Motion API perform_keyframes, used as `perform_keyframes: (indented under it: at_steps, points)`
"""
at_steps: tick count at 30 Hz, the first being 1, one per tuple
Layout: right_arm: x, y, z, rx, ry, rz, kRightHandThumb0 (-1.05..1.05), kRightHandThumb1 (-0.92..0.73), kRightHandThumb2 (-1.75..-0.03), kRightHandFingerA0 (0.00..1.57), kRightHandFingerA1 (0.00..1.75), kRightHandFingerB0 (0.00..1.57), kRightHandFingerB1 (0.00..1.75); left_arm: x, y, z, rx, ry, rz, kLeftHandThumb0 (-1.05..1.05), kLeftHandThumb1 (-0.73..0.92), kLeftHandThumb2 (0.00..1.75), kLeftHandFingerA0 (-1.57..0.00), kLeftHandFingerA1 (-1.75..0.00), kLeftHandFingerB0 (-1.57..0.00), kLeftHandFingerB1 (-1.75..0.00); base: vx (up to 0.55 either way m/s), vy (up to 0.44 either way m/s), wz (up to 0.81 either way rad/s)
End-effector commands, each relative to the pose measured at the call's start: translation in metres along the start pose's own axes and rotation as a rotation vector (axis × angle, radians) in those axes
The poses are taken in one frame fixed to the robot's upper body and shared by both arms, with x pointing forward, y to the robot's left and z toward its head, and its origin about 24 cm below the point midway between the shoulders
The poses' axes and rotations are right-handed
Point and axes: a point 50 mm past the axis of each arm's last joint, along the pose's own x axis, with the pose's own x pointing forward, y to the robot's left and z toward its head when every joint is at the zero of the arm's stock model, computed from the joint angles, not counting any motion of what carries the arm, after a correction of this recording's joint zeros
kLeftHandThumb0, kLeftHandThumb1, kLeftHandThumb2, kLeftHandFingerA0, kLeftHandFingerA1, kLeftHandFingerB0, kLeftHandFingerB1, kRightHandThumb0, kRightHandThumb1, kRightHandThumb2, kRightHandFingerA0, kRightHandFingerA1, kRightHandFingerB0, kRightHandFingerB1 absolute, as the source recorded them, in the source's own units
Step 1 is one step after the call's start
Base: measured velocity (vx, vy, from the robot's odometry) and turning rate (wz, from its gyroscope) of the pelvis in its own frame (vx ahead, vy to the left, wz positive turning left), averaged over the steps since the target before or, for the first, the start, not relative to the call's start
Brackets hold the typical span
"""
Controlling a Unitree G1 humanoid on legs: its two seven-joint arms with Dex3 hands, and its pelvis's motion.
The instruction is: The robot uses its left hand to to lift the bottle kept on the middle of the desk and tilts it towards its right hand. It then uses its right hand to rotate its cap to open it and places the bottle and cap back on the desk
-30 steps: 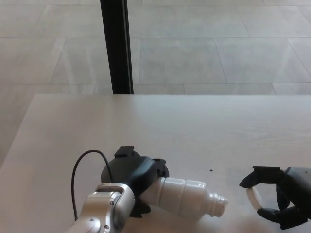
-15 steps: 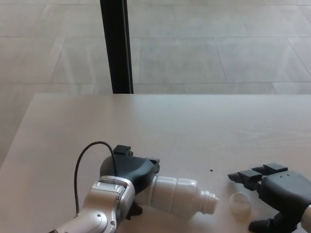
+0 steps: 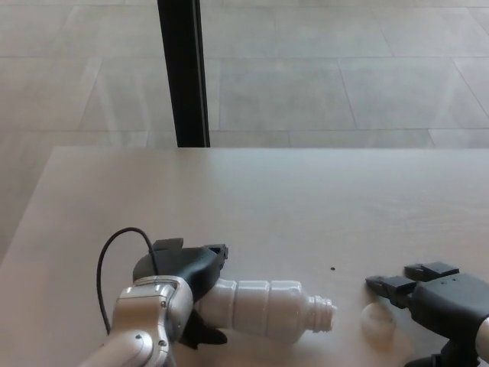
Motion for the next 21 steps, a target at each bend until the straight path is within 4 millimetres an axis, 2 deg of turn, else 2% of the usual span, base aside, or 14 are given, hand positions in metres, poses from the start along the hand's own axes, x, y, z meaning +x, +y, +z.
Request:
perform_keyframes:
  at_steps: [1, 4, 5, 7, 8, 10, 11, 12, 13, 15, 18, 19, 20, 21]
  points:
    - [-0.009, 0.001, -0.013, 0.091, 0.06, 0.056, -1.05, -0.61, -0.94, 0.0, 0.16, 0.0, 0.07, -0.008, 0.001, -0.014, -0.355, -0.01, 0.12, -0.75, 0.55, 0.57, 0.0, 0.0, 0.0, 0.0, 0.0, 0.0, 0.0]
    - [-0.014, -0.002, -0.017, 0.148, 0.07, 0.026, -1.05, -0.61, -0.95, 0.0, 0.17, 0.0, 0.08, -0.009, 0.005, -0.024, -0.548, -0.018, 0.177, -0.92, 0.66, 0.6, 0.0, 0.0, 0.0, 0.0, 0.0, 0.0, 0.0]
    - [-0.016, -0.002, -0.019, 0.162, 0.071, 0.017, -1.05, -0.61, -0.95, 0.0, 0.17, 0.0, 0.07, -0.01, 0.006, -0.028, -0.628, -0.02, 0.186, -0.92, 0.56, 0.8, 0.0, 0.0, 0.0, 0.0, 0.0, 0.0, 0.0]
    - [-0.018, -0.003, -0.02, 0.186, 0.071, 0.007, -1.05, -0.61, -0.95, 0.0, 0.18, 0.0, 0.07, -0.012, 0.009, -0.031, -0.712, -0.035, 0.189, -0.92, 0.57, 0.81, 0.0, 0.0, 0.0, 0.0, 0.0, 0.0, 0.0]
    - [-0.018, -0.004, -0.021, 0.187, 0.077, 0.008, -1.05, -0.6, -0.96, 0.0, 0.19, 0.0, 0.08, -0.013, 0.01, -0.032, -0.733, -0.032, 0.189, -0.93, 0.7, 0.62, 0.0, 0.0, 0.0, 0.0, 0.0, 0.0, 0.0]
    - [-0.026, -0.004, -0.026, 0.234, 0.094, -0.006, -1.05, -0.6, -0.97, 0.0, 0.18, 0.0, 0.08, -0.019, 0.015, -0.041, -0.867, -0.065, 0.185, -0.94, 0.6, 0.83, 0.0, 0.0, 0.0, 0.0, 0.0, 0.0, 0.0]
    - [-0.029, -0.006, -0.03, 0.251, 0.101, -0.019, -1.05, -0.6, -0.97, 0.0, 0.21, 0.0, 0.09, -0.021, 0.019, -0.045, -0.934, -0.079, 0.188, -0.96, 0.72, 0.62, 0.0, 0.0, 0.0, 0.0, 0.0, 0.0, 0.0]
    - [-0.037, -0.01, -0.039, 0.291, 0.111, -0.04, -1.03, -0.68, -0.61, 0.0, 0.0, 0.0, 0.0, -0.029, 0.025, -0.055, -0.962, -0.106, 0.195, -0.97, 0.63, 0.86, 0.0, 0.0, 0.0, 0.0, 0.0, 0.0, 0.0]
    - [-0.042, -0.013, -0.045, 0.308, 0.12, -0.051, -1.05, -0.69, -0.63, 0.0, 0.0, 0.0, 0.0, -0.033, 0.029, -0.062, -0.976, -0.122, 0.202, -0.98, 0.77, 0.63, 0.0, 0.0, 0.0, 0.0, 0.0, 0.0, 0.0]
    - [-0.046, -0.015, -0.05, 0.311, 0.128, -0.054, -1.05, -0.69, -0.63, 0.0, 0.0, 0.0, 0.0, -0.037, 0.031, -0.066, -0.995, -0.132, 0.21, -0.98, 0.77, 0.63, 0.0, 0.0, 0.0, 0.0, 0.0, 0.0, 0.0]
    - [-0.067, -0.024, -0.071, 0.387, 0.186, -0.107, -1.05, -0.72, -0.63, 0.0, 0.0, 0.0, 0.0, -0.057, 0.036, -0.098, -1.064, -0.137, 0.222, -0.92, 0.8, 0.64, 0.0, 0.0, 0.0, 0.0, 0.0, 0.0, 0.0]
    - [-0.08, -0.027, -0.083, 0.439, 0.203, -0.152, -1.05, -0.71, -0.64, 0.0, 0.0, 0.0, 0.0, -0.067, 0.036, -0.115, -1.088, -0.135, 0.212, -0.92, 0.7, 0.86, 0.0, 0.0, 0.0, 0.0, 0.0, 0.0, 0.0]
    - [-0.093, -0.031, -0.094, 0.486, 0.234, -0.177, -1.05, -0.55, -0.92, 0.0, 0.0, 0.0, 0.0, -0.077, 0.036, -0.129, -1.109, -0.144, 0.199, -0.92, 0.79, 0.69, 0.0, 0.0, 0.0, 0.0, 0.0, 0.0, 0.0]
    - [-0.105, -0.033, -0.104, 0.521, 0.267, -0.196, -1.05, -0.72, -0.64, 0.0, 0.0, 0.0, 0.0, -0.088, 0.034, -0.142, -1.176, -0.146, 0.208, -0.96, 0.7, 0.62, 0.0, 0.0, 0.0, 0.0, 0.0, 0.0, 0.0]
